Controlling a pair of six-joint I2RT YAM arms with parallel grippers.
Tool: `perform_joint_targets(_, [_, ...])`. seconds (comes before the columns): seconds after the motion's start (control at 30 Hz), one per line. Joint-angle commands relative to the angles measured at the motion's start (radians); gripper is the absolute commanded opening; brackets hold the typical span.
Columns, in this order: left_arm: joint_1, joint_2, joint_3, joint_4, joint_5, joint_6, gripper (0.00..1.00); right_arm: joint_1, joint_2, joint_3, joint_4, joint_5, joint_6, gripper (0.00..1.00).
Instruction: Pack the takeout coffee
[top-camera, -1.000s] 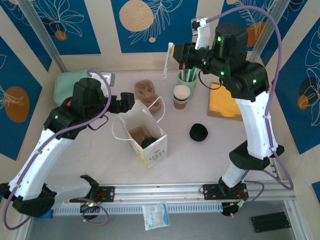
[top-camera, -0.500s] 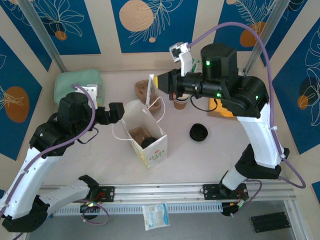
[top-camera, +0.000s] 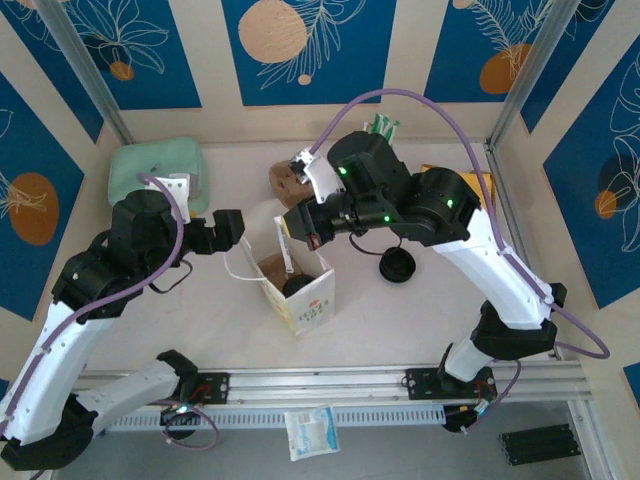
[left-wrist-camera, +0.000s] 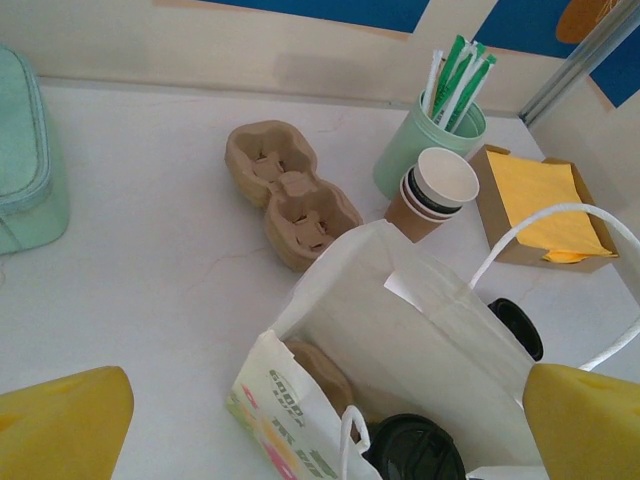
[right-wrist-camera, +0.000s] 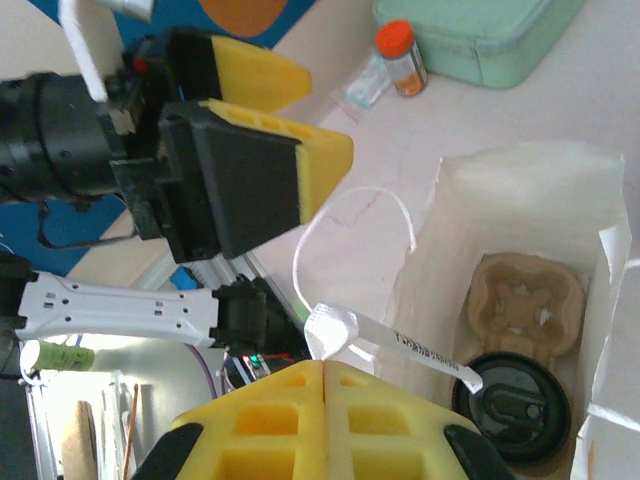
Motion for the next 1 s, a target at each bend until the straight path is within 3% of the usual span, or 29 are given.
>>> perform_joint_targets(0.0, [0.012,-0.011,-0.017,-0.011,0.025,-0.007,0.99,0.009,0.018,-0.022,-0.041,-0.031,0.025,0.00])
perform_joint_targets(0.7, [0.011,-0.006,-0.042,0.050,0.063,-0.006,0.99,-0.045,0.150,-0.242,0.060,-0.152,0.044,0.00])
perform_joint_targets(0.97, [0.011,0.003,-0.034,0.064,0.068,-0.005,1.00,-0.072,0.205,-0.250,0.085,-0.156,0.033,0.00])
